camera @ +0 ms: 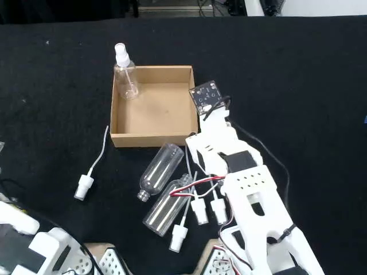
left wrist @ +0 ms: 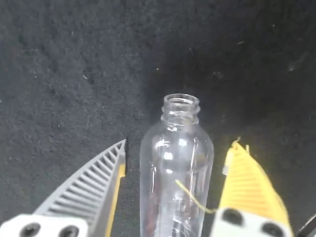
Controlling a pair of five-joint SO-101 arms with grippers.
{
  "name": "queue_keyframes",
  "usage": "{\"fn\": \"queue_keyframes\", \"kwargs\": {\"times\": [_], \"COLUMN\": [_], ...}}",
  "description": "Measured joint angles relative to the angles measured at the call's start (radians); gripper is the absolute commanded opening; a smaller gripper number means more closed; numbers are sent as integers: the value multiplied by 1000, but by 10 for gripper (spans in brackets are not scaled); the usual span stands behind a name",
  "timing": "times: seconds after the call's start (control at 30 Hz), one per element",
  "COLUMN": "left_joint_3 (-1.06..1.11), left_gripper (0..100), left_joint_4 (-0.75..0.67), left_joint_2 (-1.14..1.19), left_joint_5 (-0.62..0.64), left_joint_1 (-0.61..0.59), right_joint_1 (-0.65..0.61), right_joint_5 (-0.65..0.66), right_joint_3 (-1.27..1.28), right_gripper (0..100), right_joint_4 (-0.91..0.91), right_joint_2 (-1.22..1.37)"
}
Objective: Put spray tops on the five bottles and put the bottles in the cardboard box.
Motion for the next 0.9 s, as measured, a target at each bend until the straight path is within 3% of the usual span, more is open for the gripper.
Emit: {"fn": "queue_keyframes", "kwargs": {"times": [0.33, 0.9], "left_joint_3": [11, 29], "left_gripper": [265, 264], "left_joint_4": [0, -31], "left_joint_2": [15, 15], "left_joint_5": [-126, -129], "left_joint_1": [-35, -34], "right_joint_1": [0, 0], "right_joint_5": [0, 0], "right_joint_3": [0, 0], "right_gripper": [184, 185], "right_joint_4": [0, 0], "right_joint_2": [0, 0]}}
